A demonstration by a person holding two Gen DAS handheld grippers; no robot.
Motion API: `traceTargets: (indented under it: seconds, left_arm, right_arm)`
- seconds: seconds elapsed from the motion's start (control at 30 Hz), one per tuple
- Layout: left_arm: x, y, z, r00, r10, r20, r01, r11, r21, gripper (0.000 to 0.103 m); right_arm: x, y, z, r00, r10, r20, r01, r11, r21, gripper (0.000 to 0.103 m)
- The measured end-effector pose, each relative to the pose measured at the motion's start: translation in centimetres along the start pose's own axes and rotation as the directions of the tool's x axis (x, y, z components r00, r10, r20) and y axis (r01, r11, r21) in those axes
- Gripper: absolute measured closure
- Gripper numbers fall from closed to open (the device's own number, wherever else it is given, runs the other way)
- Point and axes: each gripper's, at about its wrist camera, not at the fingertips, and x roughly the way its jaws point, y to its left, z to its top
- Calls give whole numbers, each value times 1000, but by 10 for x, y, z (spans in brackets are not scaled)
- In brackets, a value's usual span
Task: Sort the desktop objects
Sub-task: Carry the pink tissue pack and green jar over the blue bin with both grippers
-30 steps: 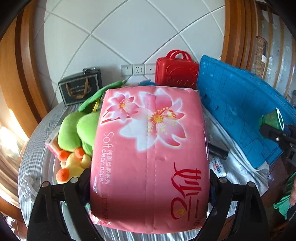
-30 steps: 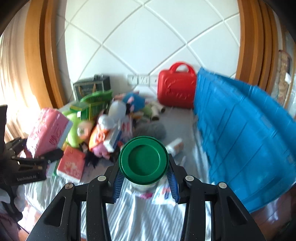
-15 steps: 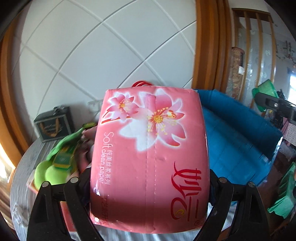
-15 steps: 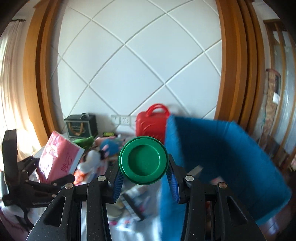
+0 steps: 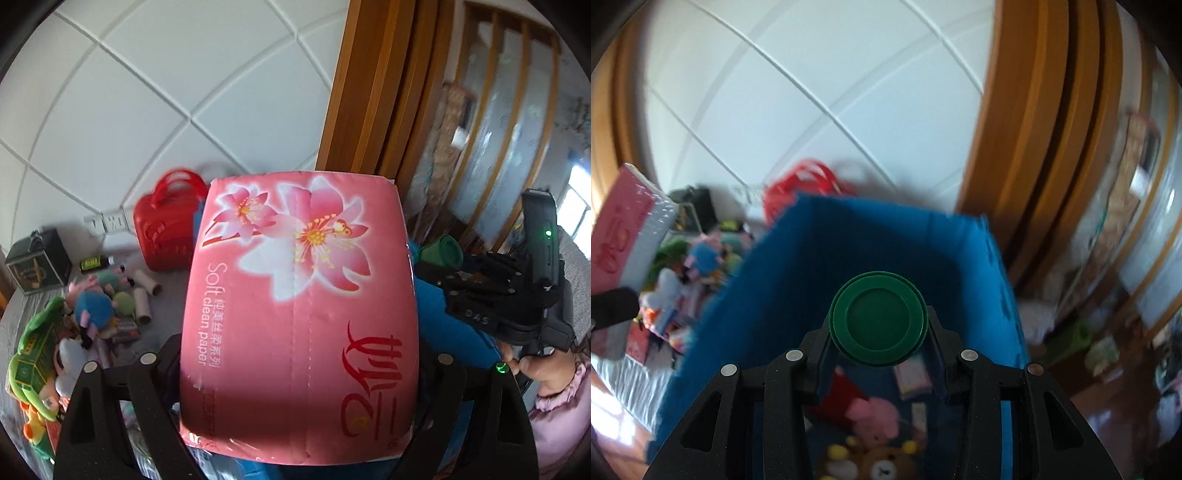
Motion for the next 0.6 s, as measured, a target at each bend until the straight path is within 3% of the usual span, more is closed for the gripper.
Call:
traceTargets:
  seconds: [0.13, 0.2, 0.37, 0.47, 0.5, 0.6]
  left_arm:
    - [88, -35, 13, 975, 62, -212, -63, 998, 3, 12]
    - [133, -52, 8, 944, 120, -309, -114, 993, 38, 12]
    - [229, -64, -30, 836, 231, -498, -191, 973, 132, 12]
    - [273, -59, -64, 752, 273, -599, -220, 962, 162, 12]
    - [287, -57, -79, 717, 289, -635, -228, 957, 179, 12]
    - [308, -51, -105, 643, 322, -695, -240, 946, 217, 12]
  right_arm:
    - [78, -39, -12, 982, 25, -189, -15, 998, 55, 62]
    - [116, -49, -25, 958, 22, -285, -7, 999, 52, 62]
    - [194, -50, -77, 863, 15, -505, -15, 1000, 4, 62]
    - [230, -42, -112, 790, 7, -612, -28, 999, -25, 62]
    - [237, -39, -124, 770, -2, -638, -33, 999, -43, 62]
    - [254, -30, -158, 706, -49, -707, -42, 993, -110, 62]
